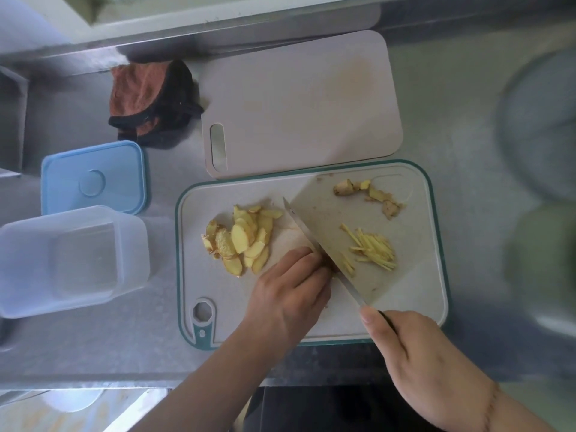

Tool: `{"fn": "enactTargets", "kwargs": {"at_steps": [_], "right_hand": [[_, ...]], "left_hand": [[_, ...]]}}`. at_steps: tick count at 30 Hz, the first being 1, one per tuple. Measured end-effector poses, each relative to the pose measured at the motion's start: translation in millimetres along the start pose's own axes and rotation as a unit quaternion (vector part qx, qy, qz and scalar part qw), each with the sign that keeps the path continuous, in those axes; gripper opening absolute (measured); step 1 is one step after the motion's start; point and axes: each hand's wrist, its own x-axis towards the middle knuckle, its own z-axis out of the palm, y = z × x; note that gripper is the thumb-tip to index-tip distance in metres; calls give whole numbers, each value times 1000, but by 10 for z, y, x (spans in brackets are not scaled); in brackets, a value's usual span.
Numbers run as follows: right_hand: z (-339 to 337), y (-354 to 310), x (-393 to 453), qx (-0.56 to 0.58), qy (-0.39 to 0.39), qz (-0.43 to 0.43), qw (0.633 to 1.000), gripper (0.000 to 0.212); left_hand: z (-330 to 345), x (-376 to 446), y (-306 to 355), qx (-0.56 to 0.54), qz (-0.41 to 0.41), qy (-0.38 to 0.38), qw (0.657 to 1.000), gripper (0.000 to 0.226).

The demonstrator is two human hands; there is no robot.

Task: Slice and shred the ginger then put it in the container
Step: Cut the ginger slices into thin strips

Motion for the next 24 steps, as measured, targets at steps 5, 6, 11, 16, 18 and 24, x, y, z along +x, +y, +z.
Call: {"fn": "enactTargets", "kwargs": {"at_steps": [5, 6, 11, 16, 18, 24], "right_hand": [[-39, 84, 34, -9, 33, -5, 999, 58], [-51, 87, 22, -11, 35, -8, 999, 58], [-36, 29, -63, 5, 21, -8, 1000, 55], [-49, 43, -115, 3, 22, -3, 1000, 59], [-41, 52, -133, 4, 27, -4, 1000, 62], [29, 76, -99, -1, 23, -9, 1000, 67]], "left_hand": [[-21, -24, 7, 10, 6, -4, 1000, 8], [-27, -27, 9, 13, 6, -6, 1000, 8], [-30, -14, 12, 16, 5, -12, 1000, 10], [-21, -38, -6, 15, 11, -9, 1000, 9], [-15, -47, -5, 18, 14, -9, 1000, 9], [-6, -39, -3, 6, 10, -3, 1000, 9]]}}
